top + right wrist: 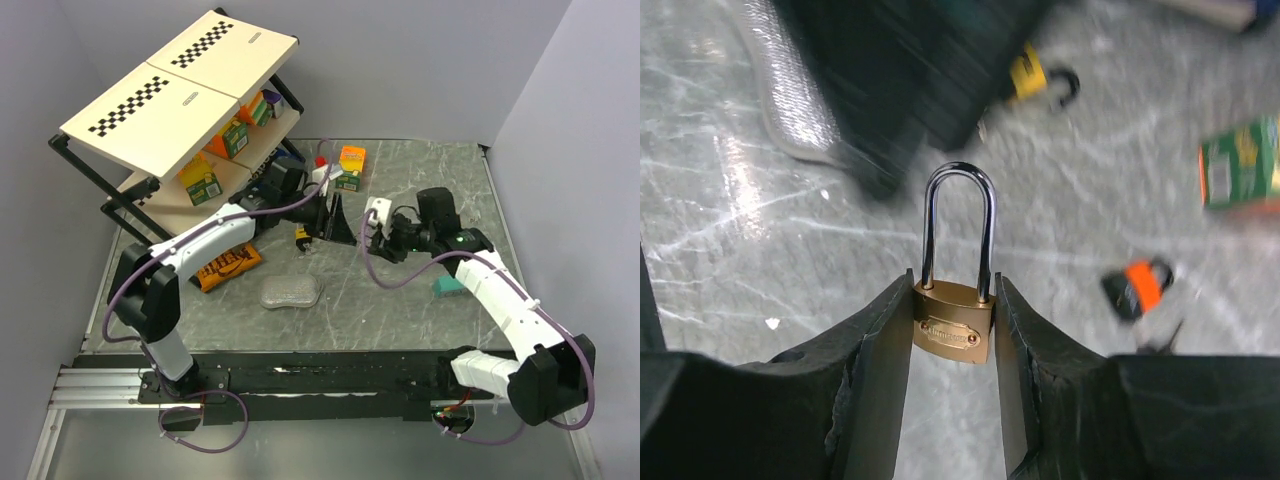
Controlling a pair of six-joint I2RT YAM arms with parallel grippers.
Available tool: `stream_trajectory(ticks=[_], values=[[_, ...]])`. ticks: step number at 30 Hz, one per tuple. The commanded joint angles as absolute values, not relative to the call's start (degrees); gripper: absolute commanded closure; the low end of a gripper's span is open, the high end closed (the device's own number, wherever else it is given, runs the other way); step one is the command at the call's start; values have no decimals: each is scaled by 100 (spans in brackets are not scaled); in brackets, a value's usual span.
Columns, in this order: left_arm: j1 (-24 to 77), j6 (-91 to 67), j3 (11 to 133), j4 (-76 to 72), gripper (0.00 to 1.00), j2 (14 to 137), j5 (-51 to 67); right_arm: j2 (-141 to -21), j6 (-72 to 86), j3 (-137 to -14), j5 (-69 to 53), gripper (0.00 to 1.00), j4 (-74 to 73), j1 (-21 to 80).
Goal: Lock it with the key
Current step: Place the lock at the center of the board.
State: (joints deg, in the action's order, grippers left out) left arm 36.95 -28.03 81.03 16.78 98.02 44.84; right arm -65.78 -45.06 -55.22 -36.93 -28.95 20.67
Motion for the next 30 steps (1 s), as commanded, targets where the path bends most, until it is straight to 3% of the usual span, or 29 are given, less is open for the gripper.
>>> stream_trajectory(ticks=[1, 2, 5, 14, 21, 30], values=[[3630, -2488, 7788, 1231, 30, 9045, 3825, -6495, -3694, -5484, -3832, 99, -3058, 1172], [3630, -2305, 7700, 1204, 19, 8940, 3667, -6539, -3552, -5484, -3797, 99, -3102, 978], [3630, -1909, 7383, 1072, 4, 8579, 3165, -6863, -3104, -5484, -3429, 99, -3252, 267], [3516, -1178, 6865, 176, 4, 7893, 1793, -8269, -2373, -5827, -2462, 98, -3270, -1098], [3191, -879, 7085, 827, 4, 8069, 2793, -9297, -2364, -6257, -1987, 98, -3067, -1459], [3103, -1046, 7005, 984, 4, 8121, 2444, -10054, -2074, -6688, -1547, 95, -2979, -1529]])
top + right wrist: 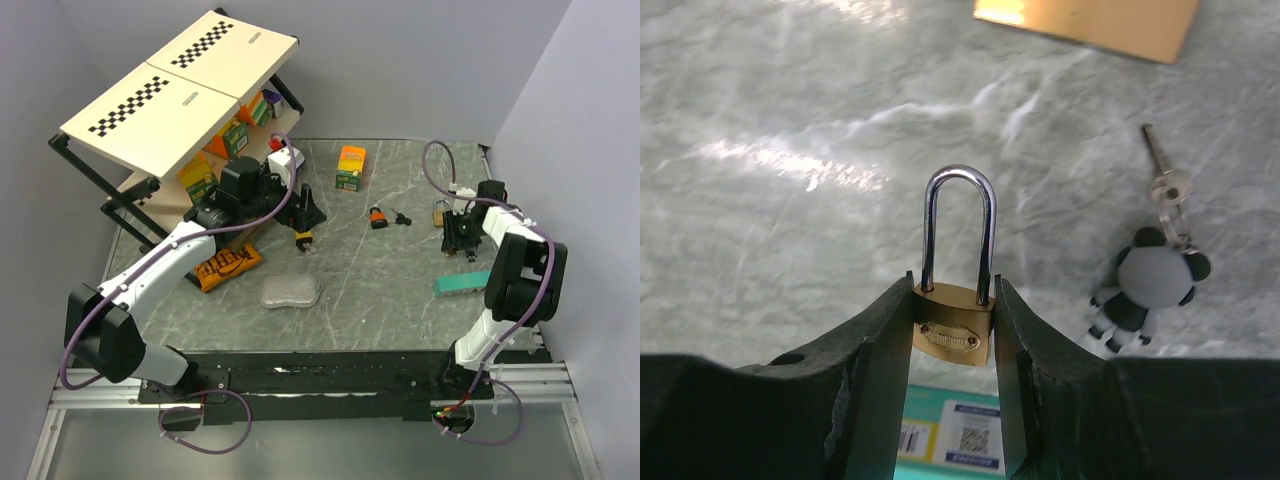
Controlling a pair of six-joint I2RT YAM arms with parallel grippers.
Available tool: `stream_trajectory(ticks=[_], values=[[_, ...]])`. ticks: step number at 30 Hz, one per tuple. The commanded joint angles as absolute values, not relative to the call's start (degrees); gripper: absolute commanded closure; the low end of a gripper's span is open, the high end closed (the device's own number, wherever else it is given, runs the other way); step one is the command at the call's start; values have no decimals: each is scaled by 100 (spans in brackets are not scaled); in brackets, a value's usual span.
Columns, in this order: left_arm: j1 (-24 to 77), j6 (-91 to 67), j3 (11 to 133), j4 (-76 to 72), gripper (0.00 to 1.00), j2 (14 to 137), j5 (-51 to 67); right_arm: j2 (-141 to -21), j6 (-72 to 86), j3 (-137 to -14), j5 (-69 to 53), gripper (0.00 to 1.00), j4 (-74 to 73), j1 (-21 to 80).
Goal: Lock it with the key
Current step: Place the lock at the center of the board.
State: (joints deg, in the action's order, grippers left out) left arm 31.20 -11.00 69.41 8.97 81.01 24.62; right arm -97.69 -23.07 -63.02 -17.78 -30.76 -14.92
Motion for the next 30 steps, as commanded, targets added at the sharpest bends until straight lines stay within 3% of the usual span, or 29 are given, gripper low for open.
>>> stream_trajectory(ticks=[1, 5, 10, 14, 20, 25, 28, 30], values=[[3103, -1011, 7022, 1028, 4, 8147, 2469, -10107, -2031, -6723, -1529, 94, -2988, -1538], [3102, -782, 7137, 1423, 4, 8314, 2365, -10256, -1943, -6820, -1477, 91, -3015, -1538], [3102, -580, 7102, 1617, 4, 8534, 2180, -10353, -1811, -6829, -1406, 77, -3058, -1529], [3102, -554, 7040, 1600, 4, 8700, 2057, -10415, -1749, -6812, -1398, 59, -3120, -1529], [3094, -694, 7154, 1582, 3, 9034, 1759, -10371, -1626, -6847, -1415, 38, -3190, -1529], [3102, -1237, 7435, 1687, 2, 9456, 1302, -10030, -1591, -6891, -1634, 27, -3331, -1529], [3137, -1685, 7672, 1784, 1, 9843, 880, -9661, -1600, -6934, -1818, 15, -3357, -1521], [3155, -1854, 7857, 1863, 4, 10107, 599, -9449, -1635, -6935, -1889, 1, -3331, -1521]])
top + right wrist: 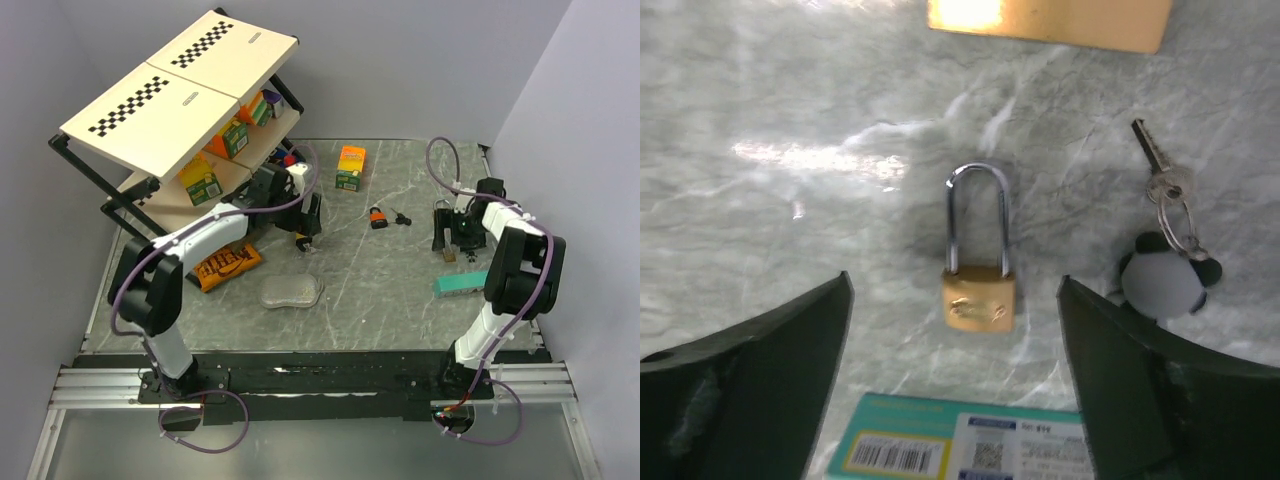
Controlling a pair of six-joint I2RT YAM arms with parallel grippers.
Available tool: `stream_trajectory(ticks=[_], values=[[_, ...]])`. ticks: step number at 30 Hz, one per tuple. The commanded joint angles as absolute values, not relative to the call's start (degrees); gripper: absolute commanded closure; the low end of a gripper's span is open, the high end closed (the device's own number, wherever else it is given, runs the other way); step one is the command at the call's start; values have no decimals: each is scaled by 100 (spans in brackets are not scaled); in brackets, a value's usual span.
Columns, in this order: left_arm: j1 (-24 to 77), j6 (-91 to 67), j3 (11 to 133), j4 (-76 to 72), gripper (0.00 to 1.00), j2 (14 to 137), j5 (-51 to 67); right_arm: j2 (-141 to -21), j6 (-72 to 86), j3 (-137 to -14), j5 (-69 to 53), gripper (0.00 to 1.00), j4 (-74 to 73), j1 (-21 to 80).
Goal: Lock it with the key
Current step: Place the lock at the center of the board, then pick up the lock from the center of the board.
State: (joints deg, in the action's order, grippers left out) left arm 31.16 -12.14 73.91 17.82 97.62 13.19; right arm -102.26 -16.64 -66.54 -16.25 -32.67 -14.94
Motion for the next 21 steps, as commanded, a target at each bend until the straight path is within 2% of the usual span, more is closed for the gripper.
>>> stream_trajectory(ticks=[1, 4, 10, 14, 21], values=[[3164, -1985, 7918, 1898, 6, 10203, 345, -9239, -1661, -6926, -1977, 1, -3331, -1512], [3234, -2363, 8278, 2074, 11, 10598, -226, -8870, -1740, -6961, -2126, 1, -3366, -1486], [3567, -2944, 8762, 2504, 15, 11117, -1334, -8306, -1846, -6935, -2302, 1, -3349, -1336], [3665, -3225, 8964, 2794, 17, 11451, -1661, -8017, -1846, -6908, -2443, 1, -3314, -1187], [3700, -3525, 9299, 3252, 16, 11961, -2031, -7778, -1723, -6952, -2628, 1, -3313, -923]])
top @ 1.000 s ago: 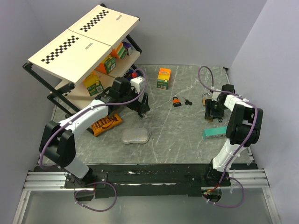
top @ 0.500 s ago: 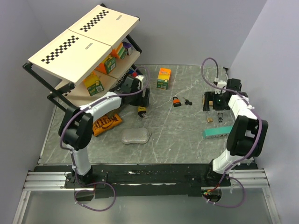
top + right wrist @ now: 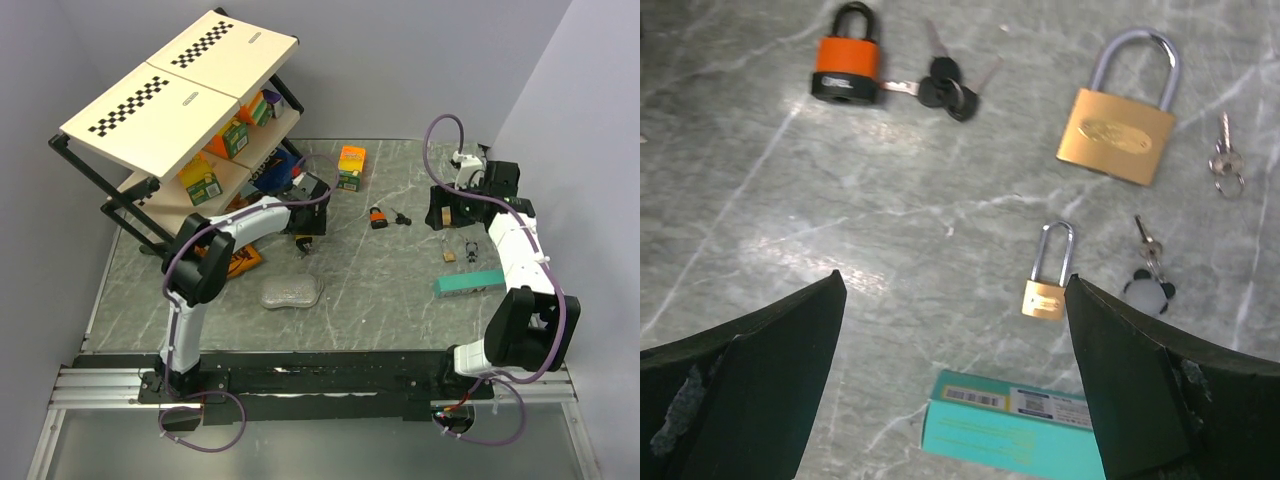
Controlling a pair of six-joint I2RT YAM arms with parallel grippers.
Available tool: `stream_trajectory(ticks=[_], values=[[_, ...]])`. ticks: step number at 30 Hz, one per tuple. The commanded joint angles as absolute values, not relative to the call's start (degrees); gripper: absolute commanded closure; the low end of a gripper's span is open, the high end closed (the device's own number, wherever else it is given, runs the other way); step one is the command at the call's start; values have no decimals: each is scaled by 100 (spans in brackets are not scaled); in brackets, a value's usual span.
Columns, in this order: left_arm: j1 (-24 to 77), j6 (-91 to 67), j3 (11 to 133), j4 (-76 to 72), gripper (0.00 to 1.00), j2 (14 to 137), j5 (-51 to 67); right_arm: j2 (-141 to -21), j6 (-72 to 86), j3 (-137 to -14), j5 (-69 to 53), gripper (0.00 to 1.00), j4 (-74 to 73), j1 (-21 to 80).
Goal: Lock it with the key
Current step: Pick up the lock from the center of the board.
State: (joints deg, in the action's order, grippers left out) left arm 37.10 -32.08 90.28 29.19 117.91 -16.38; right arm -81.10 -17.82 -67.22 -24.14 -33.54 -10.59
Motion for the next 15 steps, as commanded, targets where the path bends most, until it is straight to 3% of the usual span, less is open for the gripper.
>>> stream_trajectory(ticks=[1, 9, 15], values=[[3718, -3533, 9316, 3261, 16, 11988, -2039, -7770, -1705, -6961, -2637, 1, -3340, -905], [3727, -3551, 9457, 3313, 17, 12313, -1890, -7664, -1652, -6908, -2698, 1, -3296, -861], [3718, -3603, 9554, 3366, 33, 12428, -1793, -7699, -1653, -6943, -2760, 1, -3322, -870]])
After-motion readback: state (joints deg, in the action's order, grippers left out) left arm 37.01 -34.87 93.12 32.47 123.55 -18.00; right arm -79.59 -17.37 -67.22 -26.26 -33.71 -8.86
